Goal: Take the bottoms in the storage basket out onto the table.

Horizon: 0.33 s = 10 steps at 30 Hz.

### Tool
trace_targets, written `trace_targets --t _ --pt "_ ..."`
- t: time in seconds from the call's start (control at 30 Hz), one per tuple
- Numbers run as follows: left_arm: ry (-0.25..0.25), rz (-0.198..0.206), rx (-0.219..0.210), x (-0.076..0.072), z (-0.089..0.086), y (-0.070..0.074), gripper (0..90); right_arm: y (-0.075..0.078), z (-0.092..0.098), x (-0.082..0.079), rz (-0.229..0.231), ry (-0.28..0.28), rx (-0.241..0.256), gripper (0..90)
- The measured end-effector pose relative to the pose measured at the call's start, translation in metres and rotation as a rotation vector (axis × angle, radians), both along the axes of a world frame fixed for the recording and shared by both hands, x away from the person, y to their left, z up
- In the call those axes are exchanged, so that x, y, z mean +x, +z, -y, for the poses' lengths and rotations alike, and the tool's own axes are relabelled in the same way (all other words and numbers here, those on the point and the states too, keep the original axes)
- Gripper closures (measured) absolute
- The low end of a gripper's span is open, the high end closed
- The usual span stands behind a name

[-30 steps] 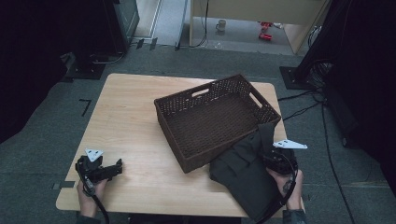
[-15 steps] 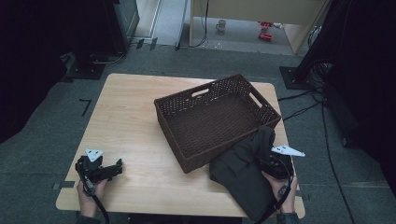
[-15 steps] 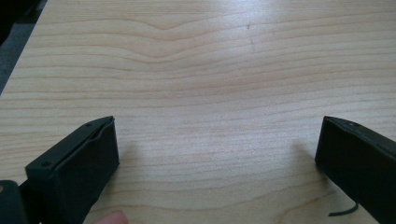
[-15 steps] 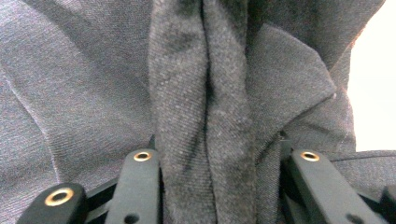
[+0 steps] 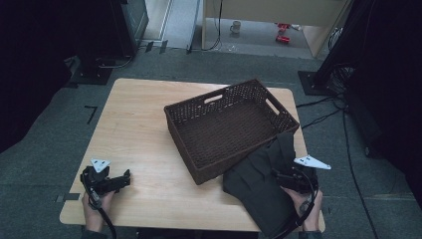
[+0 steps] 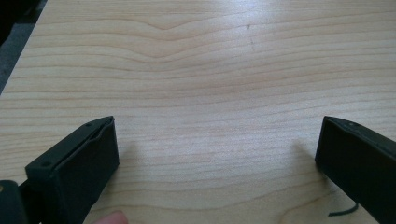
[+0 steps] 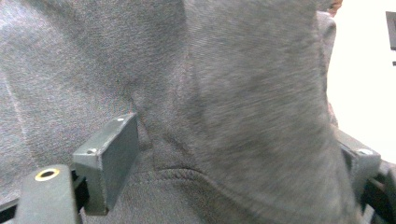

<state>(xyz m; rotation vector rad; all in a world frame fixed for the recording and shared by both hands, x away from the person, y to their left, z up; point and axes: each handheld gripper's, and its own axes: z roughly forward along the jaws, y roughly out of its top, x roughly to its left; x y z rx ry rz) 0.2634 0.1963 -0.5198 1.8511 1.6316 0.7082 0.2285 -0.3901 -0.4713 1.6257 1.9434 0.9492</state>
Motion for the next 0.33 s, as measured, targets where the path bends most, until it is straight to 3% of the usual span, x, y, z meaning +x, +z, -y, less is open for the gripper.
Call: trace_targets --t 0.33 --pt "0.0 0.0 0.0 0.0 0.0 0.0 0.0 0.018 0.006 -0.014 0.02 0.001 0.001 8.6"
